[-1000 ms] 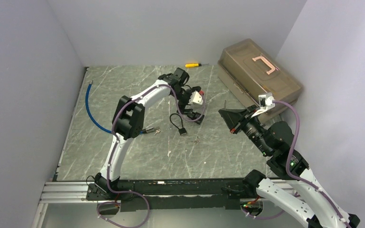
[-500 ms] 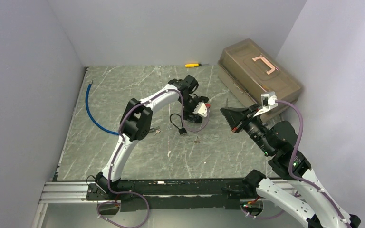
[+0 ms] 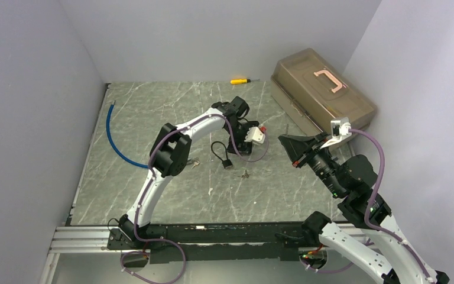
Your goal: Unlock with the key
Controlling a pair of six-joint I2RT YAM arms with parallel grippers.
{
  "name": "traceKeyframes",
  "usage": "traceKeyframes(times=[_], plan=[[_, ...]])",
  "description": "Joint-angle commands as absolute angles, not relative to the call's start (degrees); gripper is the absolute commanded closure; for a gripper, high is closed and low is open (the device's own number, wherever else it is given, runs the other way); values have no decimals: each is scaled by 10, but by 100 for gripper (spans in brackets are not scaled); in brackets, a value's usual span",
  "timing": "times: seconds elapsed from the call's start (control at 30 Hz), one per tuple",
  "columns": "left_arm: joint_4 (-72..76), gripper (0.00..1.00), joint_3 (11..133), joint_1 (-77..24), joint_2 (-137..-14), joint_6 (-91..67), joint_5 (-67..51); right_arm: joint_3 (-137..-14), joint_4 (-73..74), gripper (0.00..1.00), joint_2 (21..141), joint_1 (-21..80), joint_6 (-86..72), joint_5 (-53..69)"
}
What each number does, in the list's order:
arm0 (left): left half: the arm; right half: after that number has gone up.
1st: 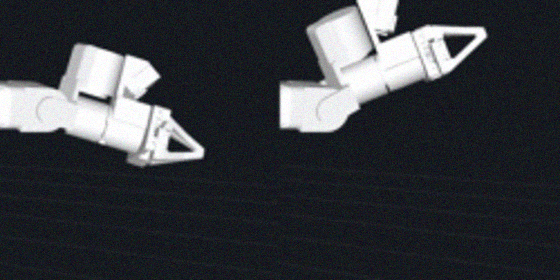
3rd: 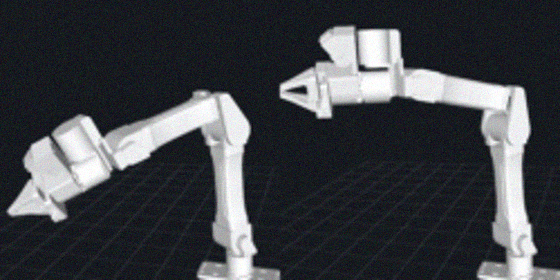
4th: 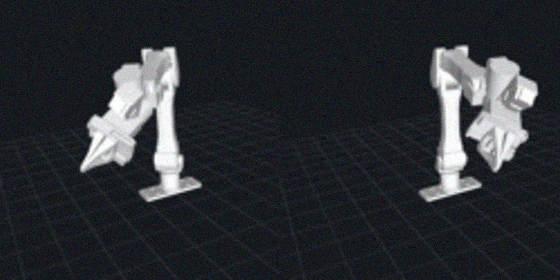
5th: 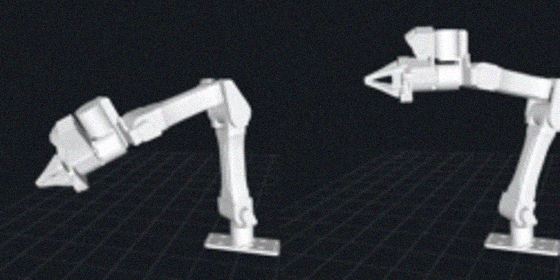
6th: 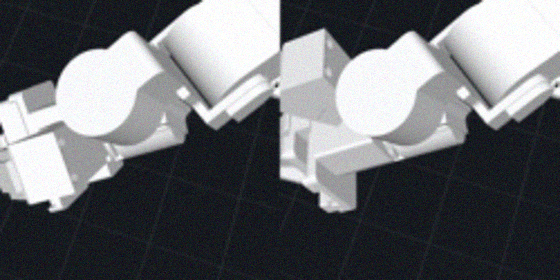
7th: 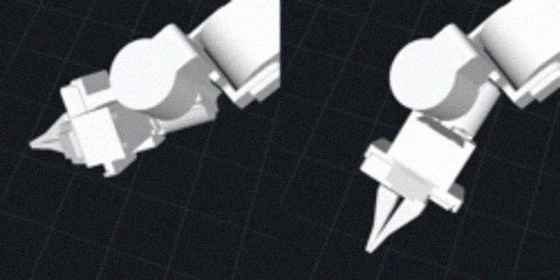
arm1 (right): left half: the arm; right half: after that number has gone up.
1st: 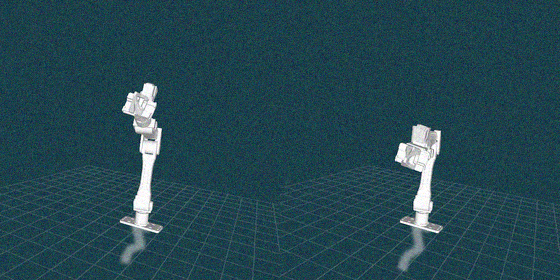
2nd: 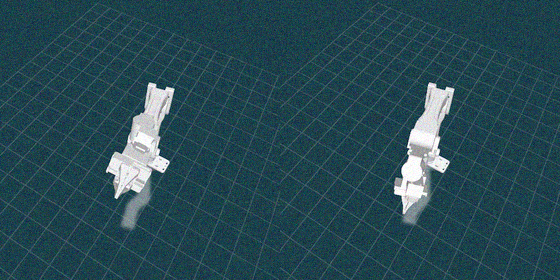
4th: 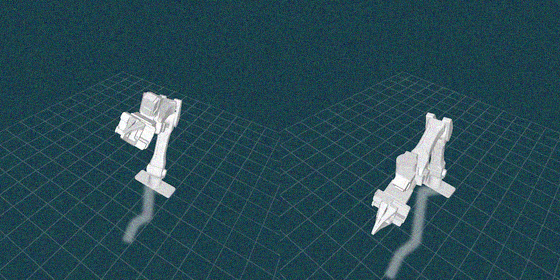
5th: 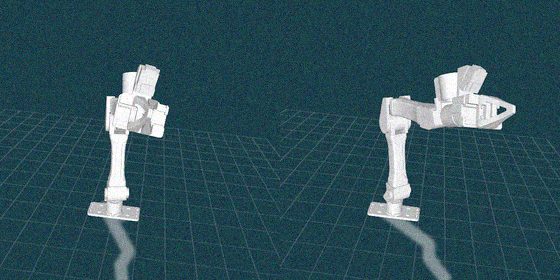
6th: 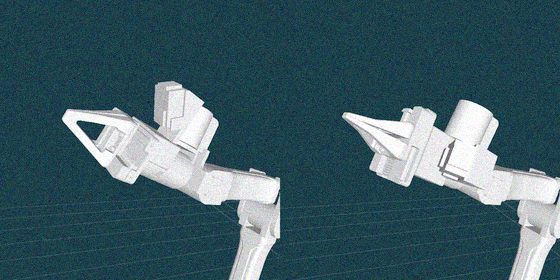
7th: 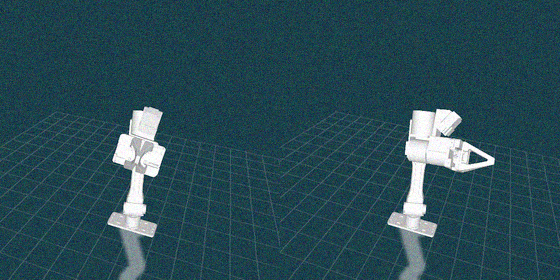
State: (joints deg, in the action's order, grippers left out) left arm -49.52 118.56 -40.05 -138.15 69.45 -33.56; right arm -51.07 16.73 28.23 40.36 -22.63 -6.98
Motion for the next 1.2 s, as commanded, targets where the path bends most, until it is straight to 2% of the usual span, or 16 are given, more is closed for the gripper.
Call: traceKeyframes(times=[0.0,0.13,0.23,0.37,0.47,0.6,0.7,0.77,0.83,0.97,1.03,1.13,1.17], plan=[[-430,1,1178,-406,-1344,546,-306,-527,158,100,275,403,-215,-70],[-444,1,1186,-408,-1346,519,-334,-525,153,100,276,403,-214,-67],[-461,6,1201,-410,-1360,526,-343,-525,152,100,276,403,-215,-66],[-530,21,1249,-410,-1395,555,-347,-533,160,100,275,403,-212,-67],[-561,29,1224,-410,-1389,586,-354,-541,162,100,279,403,-206,-66],[-556,23,1165,-411,-1361,602,-351,-547,161,100,285,403,-203,-58],[-554,16,1166,-411,-1366,596,-334,-545,157,100,286,403,-209,-49],[-550,16,1186,-411,-1378,592,-326,-545,155,100,285,403,-212,-46],[-562,20,1218,-411,-1393,589,-330,-547,156,100,286,402,-213,-46],[-581,38,1230,-411,-1394,600,-351,-555,162,100,290,402,-213,-47],[-570,57,1204,-411,-1379,608,-355,-558,164,100,292,403,-211,-47],[-574,96,1180,-411,-1354,617,-365,-570,168,100,303,403,-208,-47],[-583,100,1178,-411,-1344,621,-368,-574,171,100,309,403,-206,-47]])
